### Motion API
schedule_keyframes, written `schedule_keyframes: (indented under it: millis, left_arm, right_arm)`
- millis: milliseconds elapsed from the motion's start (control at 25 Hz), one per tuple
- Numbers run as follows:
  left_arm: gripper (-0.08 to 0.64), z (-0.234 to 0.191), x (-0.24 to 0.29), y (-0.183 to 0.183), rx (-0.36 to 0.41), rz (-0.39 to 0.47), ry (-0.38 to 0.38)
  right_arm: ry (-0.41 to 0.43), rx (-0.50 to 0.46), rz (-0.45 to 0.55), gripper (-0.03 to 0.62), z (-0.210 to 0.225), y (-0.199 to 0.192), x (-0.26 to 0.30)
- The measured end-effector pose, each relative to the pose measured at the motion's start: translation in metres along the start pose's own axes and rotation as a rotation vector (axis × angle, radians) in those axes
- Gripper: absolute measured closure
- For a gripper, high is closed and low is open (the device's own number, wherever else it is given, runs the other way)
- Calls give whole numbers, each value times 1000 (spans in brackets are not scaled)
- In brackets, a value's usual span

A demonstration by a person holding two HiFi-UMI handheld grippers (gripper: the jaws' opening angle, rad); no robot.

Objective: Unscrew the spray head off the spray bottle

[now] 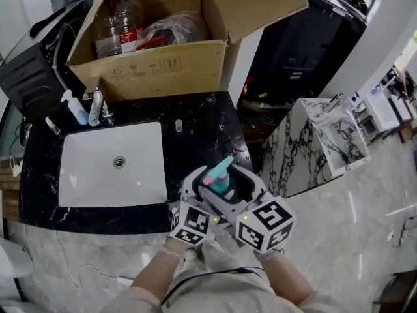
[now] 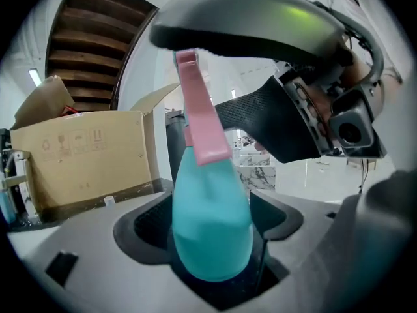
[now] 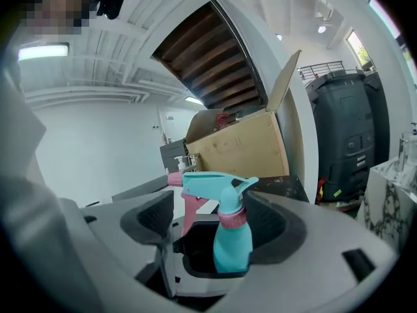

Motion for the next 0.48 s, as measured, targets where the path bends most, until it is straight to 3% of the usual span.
schedule_keyframes:
  millis: [240, 480]
  left_arm:
    - [185, 3, 1, 0, 36, -36, -6]
    - [186, 2, 1, -1, 13, -45, -22]
  right_arm:
    - [-75, -64, -55, 265, 4, -7, 4]
    - [-62, -87, -67, 275, 4, -7, 1]
Point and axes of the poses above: the fingertips, and each gripper's own axes: x forward along the fingers, z to its right, y out of its top, the point moved 4 cm from there along -x, backward along the fingers, and after that the axes turned 3 degrees about y, right-handed, at the moved point
